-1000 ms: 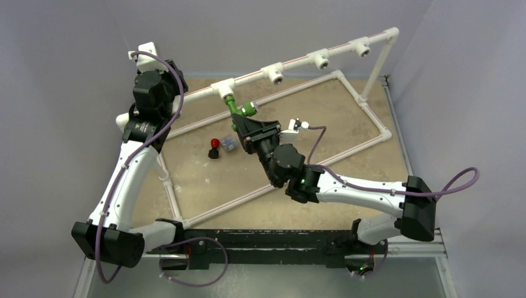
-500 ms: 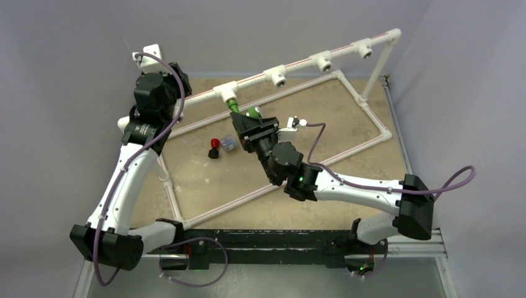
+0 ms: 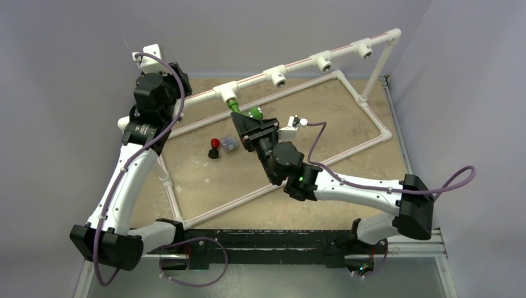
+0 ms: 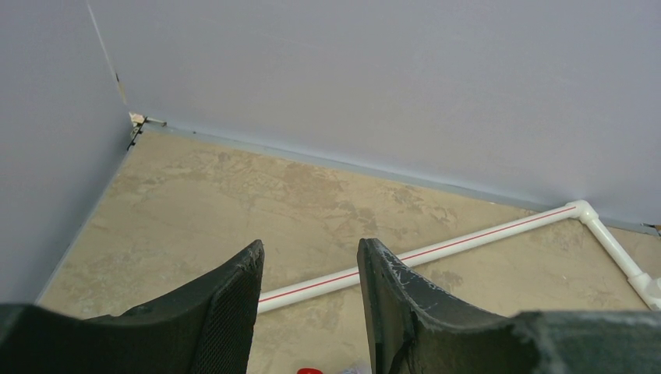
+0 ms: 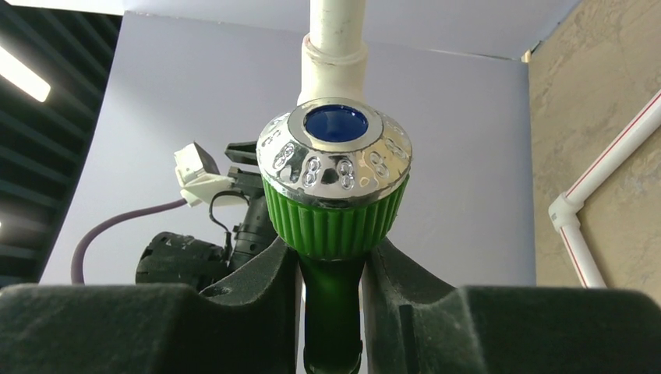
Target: Install the water faucets
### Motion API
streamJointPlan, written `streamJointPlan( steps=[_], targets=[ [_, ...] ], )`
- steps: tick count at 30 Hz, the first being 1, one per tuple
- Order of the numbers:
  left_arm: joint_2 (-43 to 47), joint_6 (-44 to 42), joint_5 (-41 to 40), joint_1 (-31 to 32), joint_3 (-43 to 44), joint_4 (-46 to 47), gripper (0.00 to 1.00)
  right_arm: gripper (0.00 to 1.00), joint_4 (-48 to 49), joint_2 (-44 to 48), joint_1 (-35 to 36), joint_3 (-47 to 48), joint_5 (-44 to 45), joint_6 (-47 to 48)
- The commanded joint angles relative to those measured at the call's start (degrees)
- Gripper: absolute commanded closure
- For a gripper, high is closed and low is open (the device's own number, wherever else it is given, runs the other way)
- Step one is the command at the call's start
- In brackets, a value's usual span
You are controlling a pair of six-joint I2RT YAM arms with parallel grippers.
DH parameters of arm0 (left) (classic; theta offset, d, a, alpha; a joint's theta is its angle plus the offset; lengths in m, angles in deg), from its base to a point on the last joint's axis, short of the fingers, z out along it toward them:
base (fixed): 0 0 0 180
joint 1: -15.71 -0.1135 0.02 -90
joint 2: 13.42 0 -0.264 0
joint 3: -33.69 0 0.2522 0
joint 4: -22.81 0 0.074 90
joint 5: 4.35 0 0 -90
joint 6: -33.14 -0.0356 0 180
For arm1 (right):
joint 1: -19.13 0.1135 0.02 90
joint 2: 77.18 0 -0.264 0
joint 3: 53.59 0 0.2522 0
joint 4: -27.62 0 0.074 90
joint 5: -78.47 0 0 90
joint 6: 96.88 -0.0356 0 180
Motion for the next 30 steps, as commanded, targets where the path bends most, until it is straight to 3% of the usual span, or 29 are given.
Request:
streamJointPlan(
  steps=[1,2,15,30],
  targets=[
    [-0.2,0.5,3.8,1.5,-3.3,-11.2,0.53,0.94,2.0,-0.5,-0.6,2.2,2.4,-1.6],
    [-0.2,0.5,3.8,1.5,-3.3,-11.1,0.53,1.0,2.1,-0.5,-0.5,2.2,1.9,-2.3],
    [0.0,0.6,3.9,1.5,-3.4,-11.2,0.53,1.0,0.9,-2.3,-0.5,3.0,-7.1,-16.2],
    [0.1,0.5,3.8,1.5,-3.3,-11.5,0.53,1.0,-3.5,-0.6,-1.1,3.2,-3.5,-14.2]
  ],
)
